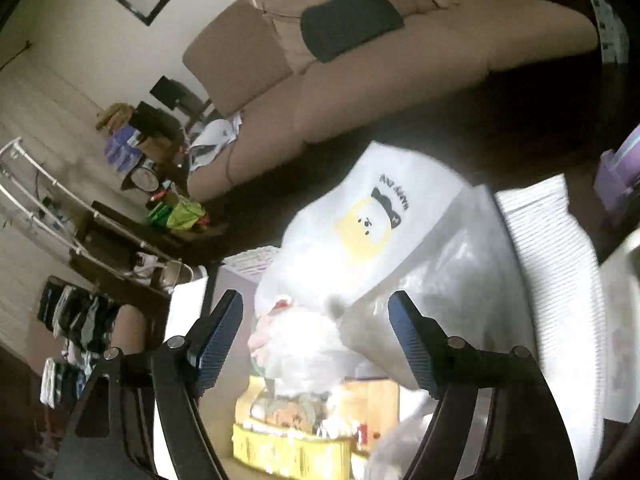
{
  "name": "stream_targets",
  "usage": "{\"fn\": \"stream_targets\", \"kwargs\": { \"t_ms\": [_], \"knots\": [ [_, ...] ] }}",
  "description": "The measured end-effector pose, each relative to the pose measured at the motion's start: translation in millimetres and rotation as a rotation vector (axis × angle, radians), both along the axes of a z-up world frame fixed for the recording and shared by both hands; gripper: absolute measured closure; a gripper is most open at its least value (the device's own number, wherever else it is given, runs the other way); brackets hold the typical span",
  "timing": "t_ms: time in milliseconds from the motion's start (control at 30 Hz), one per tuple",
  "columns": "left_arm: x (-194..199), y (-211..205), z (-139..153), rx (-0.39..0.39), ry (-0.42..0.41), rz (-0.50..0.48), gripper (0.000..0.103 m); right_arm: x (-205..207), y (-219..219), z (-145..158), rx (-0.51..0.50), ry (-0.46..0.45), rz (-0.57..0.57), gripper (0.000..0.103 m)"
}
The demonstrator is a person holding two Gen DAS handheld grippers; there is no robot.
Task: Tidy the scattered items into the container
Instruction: 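Lift the white bag up out of the box with the right tool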
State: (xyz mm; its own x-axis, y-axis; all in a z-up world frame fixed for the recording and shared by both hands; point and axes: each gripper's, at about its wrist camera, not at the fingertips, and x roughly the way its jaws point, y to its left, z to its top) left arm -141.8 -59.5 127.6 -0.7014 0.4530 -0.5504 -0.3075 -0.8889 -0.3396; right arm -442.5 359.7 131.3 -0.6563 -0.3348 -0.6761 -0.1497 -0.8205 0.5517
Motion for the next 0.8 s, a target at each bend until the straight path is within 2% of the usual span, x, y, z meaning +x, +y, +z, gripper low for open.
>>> {"fn": "stream_targets", "kwargs": {
  "t_ms": [100,167,233,300,400,533,800],
  "knots": [
    [-3,-2,-5,-0.003,-0.015,0.008,0.000,-16,-2,-21,-0.046,-0.031,-0.053,0.024],
    [-4,-5,-7,0.013,-0.027,0.010,0.000,-24,4,-32,-0.084,-0.038,-0.089,0.034],
    [-4,-6,-8,0.009,-0.026,0.014,0.000,-29,7,-37,-0.065,-0.039,-0.122,0.092],
    [-3,-6,-8,-0.003,-0.022,0.018,0.000,-30,10,-39,-0.064,-0.013,-0.142,0.094],
    [-3,-8,-5,0.000,-0.013,0.020,0.000,-23,12,-25,-0.068,0.078,-0.139,0.095],
    [-3,-11,-2,0.002,-0.008,0.021,0.000,2,-1,23,-0.028,0.250,-0.070,0.097],
    [1,-26,18,0.036,0.031,0.042,0.000,80,-42,158,0.062,0.473,0.128,0.097]
  ]
}}
